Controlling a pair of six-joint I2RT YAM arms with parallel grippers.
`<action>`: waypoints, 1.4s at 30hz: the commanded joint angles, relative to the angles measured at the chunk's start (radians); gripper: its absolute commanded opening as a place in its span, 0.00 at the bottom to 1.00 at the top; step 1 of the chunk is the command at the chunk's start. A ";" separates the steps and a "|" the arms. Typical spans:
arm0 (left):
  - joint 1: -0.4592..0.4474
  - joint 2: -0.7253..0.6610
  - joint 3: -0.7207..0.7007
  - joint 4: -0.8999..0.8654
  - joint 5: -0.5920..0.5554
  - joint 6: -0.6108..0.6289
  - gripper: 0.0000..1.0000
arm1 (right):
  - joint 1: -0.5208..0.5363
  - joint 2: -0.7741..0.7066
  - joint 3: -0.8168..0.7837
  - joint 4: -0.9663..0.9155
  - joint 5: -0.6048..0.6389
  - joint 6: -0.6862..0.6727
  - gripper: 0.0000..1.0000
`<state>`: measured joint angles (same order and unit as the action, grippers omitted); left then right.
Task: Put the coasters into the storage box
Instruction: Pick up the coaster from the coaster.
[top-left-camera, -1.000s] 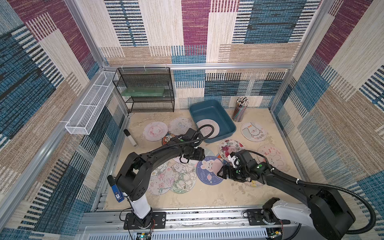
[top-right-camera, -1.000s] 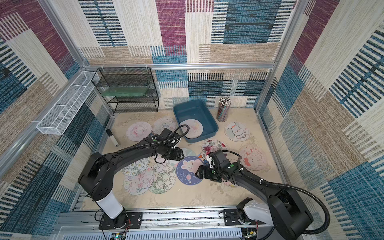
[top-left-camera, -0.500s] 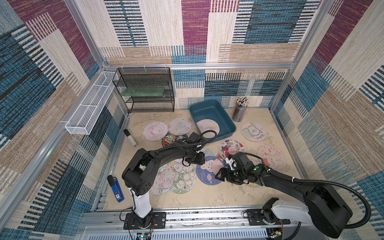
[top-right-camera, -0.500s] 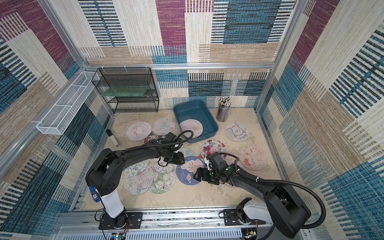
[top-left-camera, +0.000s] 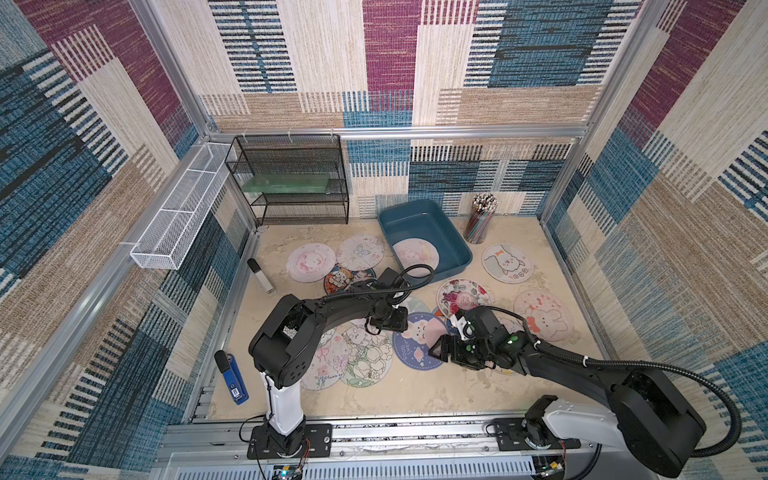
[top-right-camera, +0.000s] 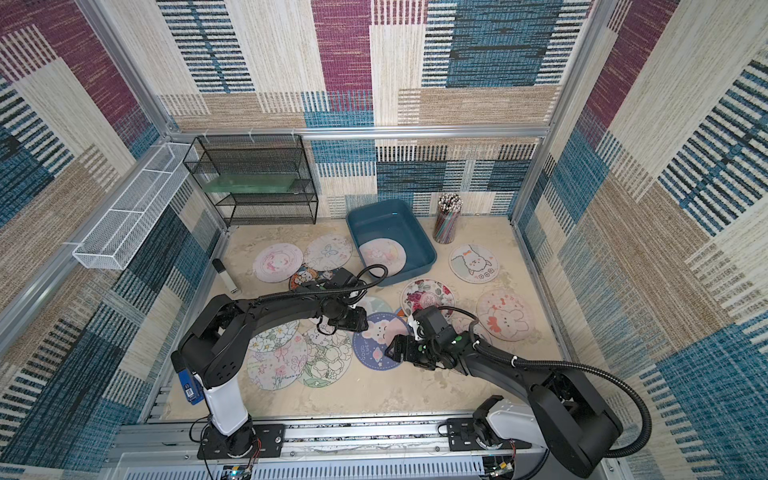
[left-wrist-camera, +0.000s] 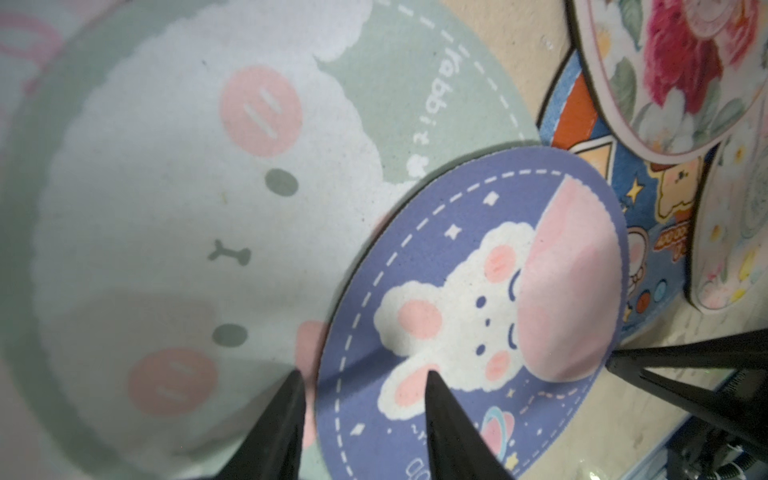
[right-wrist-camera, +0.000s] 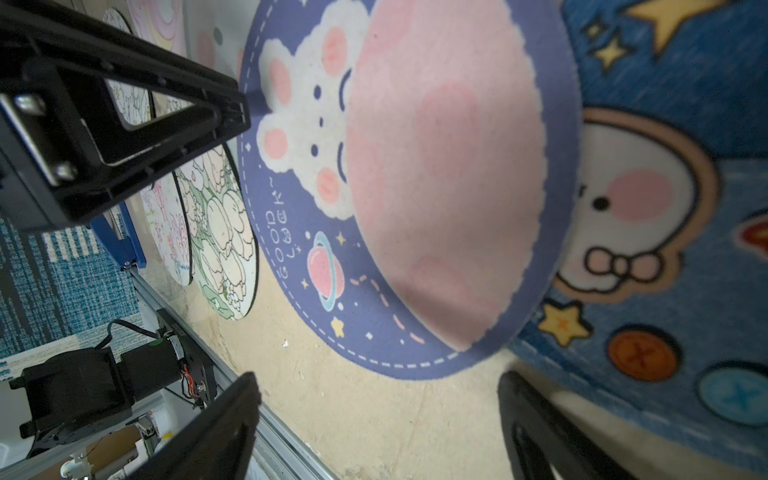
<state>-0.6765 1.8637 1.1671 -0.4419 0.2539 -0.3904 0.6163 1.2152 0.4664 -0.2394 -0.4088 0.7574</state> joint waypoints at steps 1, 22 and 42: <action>-0.008 0.012 -0.012 -0.017 0.008 0.016 0.45 | 0.003 0.013 -0.005 -0.033 0.031 0.024 0.91; -0.016 0.014 -0.038 -0.018 0.031 0.031 0.41 | -0.002 0.008 -0.030 0.029 0.086 0.138 0.87; -0.018 0.012 -0.041 -0.024 0.036 0.038 0.40 | -0.006 0.050 -0.033 0.095 0.074 0.143 0.72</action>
<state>-0.6880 1.8561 1.1370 -0.3977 0.2455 -0.3664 0.6090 1.2514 0.4339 -0.1143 -0.3664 0.9039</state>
